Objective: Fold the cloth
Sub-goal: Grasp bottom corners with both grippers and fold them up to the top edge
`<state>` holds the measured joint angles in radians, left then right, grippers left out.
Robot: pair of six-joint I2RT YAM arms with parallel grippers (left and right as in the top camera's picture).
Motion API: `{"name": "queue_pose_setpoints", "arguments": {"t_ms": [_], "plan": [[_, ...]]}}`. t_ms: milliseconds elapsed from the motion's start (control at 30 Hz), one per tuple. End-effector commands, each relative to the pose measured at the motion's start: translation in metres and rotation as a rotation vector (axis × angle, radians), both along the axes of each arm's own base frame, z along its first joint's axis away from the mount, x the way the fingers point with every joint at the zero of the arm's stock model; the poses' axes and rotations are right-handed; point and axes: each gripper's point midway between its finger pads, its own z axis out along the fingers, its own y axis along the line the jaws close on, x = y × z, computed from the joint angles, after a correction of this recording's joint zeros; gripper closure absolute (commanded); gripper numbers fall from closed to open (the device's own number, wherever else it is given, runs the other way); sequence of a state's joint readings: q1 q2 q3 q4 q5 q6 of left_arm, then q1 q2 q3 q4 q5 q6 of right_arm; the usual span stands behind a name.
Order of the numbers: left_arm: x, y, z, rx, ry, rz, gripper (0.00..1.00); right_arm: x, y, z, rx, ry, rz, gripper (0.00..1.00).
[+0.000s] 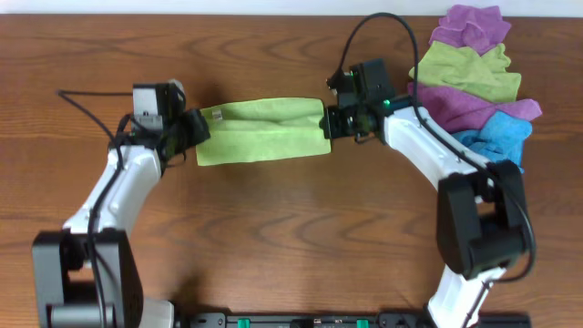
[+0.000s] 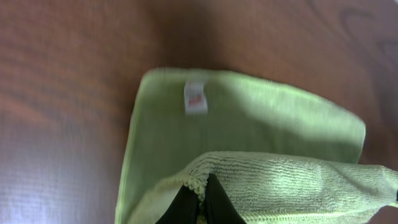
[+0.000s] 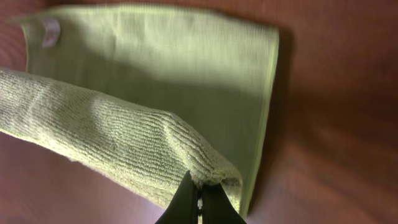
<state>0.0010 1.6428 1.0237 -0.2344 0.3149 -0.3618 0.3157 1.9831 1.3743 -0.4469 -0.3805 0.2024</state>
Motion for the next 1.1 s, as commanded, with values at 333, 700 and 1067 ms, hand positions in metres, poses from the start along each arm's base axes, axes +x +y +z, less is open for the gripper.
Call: {"name": "queue_pose_setpoints", "arguments": {"t_ms": [333, 700, 1067], "plan": [[0.062, 0.014, -0.007, -0.005, -0.017, -0.018, 0.95, 0.071, 0.003, 0.013, 0.032, -0.068, -0.057, 0.98], [0.029, 0.012, -0.03, 0.002, 0.147, -0.052, 0.94, 0.046, -0.004, -0.003, -0.025, 0.029, -0.015, 0.99], [0.019, 0.015, -0.036, 0.027, 0.195, -0.045, 0.67, 0.042, -0.005, -0.005, -0.032, 0.048, -0.015, 0.59]]}}
